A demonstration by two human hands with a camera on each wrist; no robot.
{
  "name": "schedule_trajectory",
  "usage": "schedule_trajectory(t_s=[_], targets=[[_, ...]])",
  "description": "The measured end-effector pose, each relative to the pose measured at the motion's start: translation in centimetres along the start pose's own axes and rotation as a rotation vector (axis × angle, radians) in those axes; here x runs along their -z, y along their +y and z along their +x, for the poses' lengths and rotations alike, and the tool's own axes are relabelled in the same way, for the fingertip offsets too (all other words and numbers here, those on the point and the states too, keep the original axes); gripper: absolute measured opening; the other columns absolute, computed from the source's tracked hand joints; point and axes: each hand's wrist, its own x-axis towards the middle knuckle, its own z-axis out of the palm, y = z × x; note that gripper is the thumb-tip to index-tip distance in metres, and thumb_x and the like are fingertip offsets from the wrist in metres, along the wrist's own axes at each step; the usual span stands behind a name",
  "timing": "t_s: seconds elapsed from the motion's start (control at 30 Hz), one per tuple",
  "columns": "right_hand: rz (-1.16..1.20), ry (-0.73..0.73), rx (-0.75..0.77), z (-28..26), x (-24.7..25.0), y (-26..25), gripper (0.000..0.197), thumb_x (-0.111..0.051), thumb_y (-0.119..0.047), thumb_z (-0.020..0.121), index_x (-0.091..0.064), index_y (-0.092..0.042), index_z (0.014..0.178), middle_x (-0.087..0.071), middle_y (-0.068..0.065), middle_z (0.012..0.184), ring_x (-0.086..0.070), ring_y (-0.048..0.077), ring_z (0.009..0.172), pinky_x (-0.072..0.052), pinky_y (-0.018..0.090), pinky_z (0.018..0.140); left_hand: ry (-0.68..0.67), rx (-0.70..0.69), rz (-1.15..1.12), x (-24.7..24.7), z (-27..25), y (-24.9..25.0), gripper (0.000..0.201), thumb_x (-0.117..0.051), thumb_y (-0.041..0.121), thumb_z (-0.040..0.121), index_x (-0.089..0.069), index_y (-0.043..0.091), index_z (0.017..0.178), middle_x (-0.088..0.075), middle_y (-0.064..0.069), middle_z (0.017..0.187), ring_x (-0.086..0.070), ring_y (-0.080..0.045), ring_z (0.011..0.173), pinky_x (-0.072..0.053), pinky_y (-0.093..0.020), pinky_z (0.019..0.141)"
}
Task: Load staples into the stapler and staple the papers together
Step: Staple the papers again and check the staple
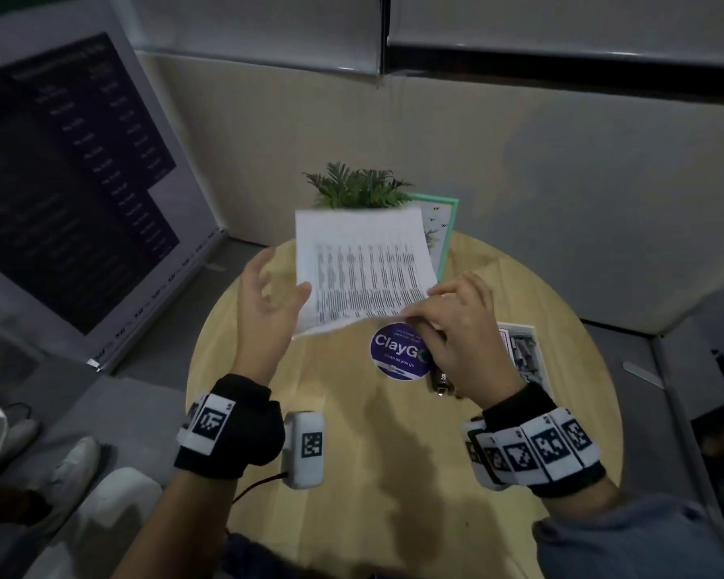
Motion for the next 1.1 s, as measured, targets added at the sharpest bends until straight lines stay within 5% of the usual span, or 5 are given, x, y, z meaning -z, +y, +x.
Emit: schedule_trajectory(t_s=[0.13,0.3,0.4,0.53,1.1], targets=[[0.116,-0.049,-0.114,1.1,1.7,-1.0,0.012,-0.062,-0.018,0.082,-0.073,-0.017,0.087,-0.039,-0.031,0.082,-0.037,0.008,0.091,-0.023,0.022,0.091,-0.31,-0.233,0.058,0.3,-1.2,3.4,0.026,-0.051,0.037,0.09,-0.068,0.021,0.101,-0.07,0.006,0.107,-0.062,-0.004,0.103,-0.042,-0.014,0.088],[0.356,-0.341,-0.271,2.0,3.6,-1.4,0.01,-0.065,-0.024,0.084,-0.071,-0.019,0.089,-0.056,0.001,0.084,-0.053,0.015,0.094,-0.04,0.026,0.087,-0.506,-0.418,0.322,-0.9,-2.1,5.7,0.042,-0.072,0.047,0.073,-0.068,0.024,0.108,-0.069,0.015,0.103,-0.062,0.0,0.102,-0.047,-0.028,0.096],[0.651,-0.418,-0.321,2.5,5.3,-2.1,0.005,-0.064,-0.013,0.084,-0.067,-0.015,0.08,-0.06,0.0,0.069,-0.055,0.004,0.068,-0.043,0.014,0.063,-0.553,-0.39,0.264,-1.1,-1.7,6.4,0.039,-0.079,0.032,0.072,-0.069,0.02,0.107,-0.063,0.018,0.088,-0.059,0.007,0.086,-0.043,-0.01,0.081],[0.923,-0.439,-0.423,2.5,6.7,-2.4,0.009,-0.061,-0.017,0.079,-0.069,-0.018,0.075,-0.06,0.005,0.072,-0.051,0.012,0.067,-0.04,0.017,0.058,-0.683,-0.288,0.156,-1.5,-1.9,7.7,0.005,-0.071,0.014,0.08,-0.072,0.017,0.077,-0.066,0.019,0.066,-0.058,0.007,0.065,-0.039,-0.005,0.063],[1.124,-0.437,-0.6,2.9,6.5,-3.0,0.019,-0.06,-0.005,0.082,-0.069,-0.011,0.067,-0.066,-0.004,0.057,-0.057,0.004,0.049,-0.044,0.01,0.047,-0.856,-0.088,0.009,-0.9,-1.7,8.7,0.022,-0.066,0.019,0.074,-0.069,0.027,0.055,-0.058,0.014,0.053,-0.052,-0.001,0.052,-0.039,-0.01,0.054]])
